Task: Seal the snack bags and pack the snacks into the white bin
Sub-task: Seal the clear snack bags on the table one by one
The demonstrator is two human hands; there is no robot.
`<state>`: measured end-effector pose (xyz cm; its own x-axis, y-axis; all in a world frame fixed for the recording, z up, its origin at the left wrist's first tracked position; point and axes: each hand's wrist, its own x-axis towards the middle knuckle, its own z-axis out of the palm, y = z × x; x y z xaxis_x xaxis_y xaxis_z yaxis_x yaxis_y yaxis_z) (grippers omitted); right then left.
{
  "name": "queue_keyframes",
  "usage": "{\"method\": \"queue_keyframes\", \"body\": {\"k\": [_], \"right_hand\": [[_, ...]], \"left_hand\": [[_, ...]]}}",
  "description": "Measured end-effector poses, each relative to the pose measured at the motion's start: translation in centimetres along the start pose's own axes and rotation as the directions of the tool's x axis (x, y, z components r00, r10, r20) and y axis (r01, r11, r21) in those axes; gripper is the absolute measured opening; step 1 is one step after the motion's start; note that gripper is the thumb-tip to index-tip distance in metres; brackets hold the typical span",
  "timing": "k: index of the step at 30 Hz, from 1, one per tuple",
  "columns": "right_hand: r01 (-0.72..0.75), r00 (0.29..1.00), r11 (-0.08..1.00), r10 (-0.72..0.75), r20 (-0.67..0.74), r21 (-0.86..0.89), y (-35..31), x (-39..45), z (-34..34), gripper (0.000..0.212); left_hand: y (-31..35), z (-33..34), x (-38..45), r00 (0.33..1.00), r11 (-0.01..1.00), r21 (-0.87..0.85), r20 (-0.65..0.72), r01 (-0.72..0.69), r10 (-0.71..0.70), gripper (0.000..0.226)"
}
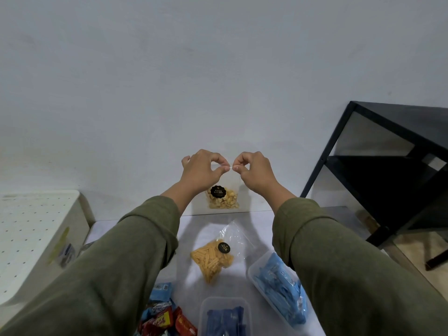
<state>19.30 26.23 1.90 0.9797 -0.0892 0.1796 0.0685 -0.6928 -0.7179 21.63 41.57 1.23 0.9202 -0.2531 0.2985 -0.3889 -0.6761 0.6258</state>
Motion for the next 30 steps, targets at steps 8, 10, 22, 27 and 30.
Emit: {"method": "queue_keyframes", "body": {"k": [8, 10, 22, 27, 30], "right_hand": [[0.062, 0.997, 0.995, -0.065, 0.041, 0.074, -0.8, -0.8, -1.0, 0.009], [0.056, 0.998, 0.996, -0.058, 0.037, 0.067, -0.9, -0.9, -1.2, 0.01], [0.02, 1.0, 0.997, -0.021, 0.019, 0.079, 0.2, -0.7, -1.1, 0.006], [0.019, 0.999, 0.998, -0.021, 0.03, 0.063, -0.1, -0.6, -1.0, 0.009], [0.003, 1.0, 0.999, -0.003, 0.004, 0.034, 0.1, -0.3, -0.9, 0.008]], "left_hand": [[0.8, 0.0, -0.1, 0.998, 0.999, 0.023, -0.047, -0.033, 0.034, 0.009], [0.9, 0.1, 0.0, 0.998, 0.999, 0.018, -0.05, -0.034, 0.035, 0.009], [-0.4, 0.3, 0.3, 0.999, 0.997, 0.061, -0.027, -0.04, 0.042, 0.011], [-0.1, 0.6, 0.4, 0.997, 0.993, 0.099, -0.025, -0.065, 0.068, 0.011], [0.0, 0.7, 0.3, 0.998, 0.995, 0.081, -0.043, -0.05, 0.053, 0.011]]}}
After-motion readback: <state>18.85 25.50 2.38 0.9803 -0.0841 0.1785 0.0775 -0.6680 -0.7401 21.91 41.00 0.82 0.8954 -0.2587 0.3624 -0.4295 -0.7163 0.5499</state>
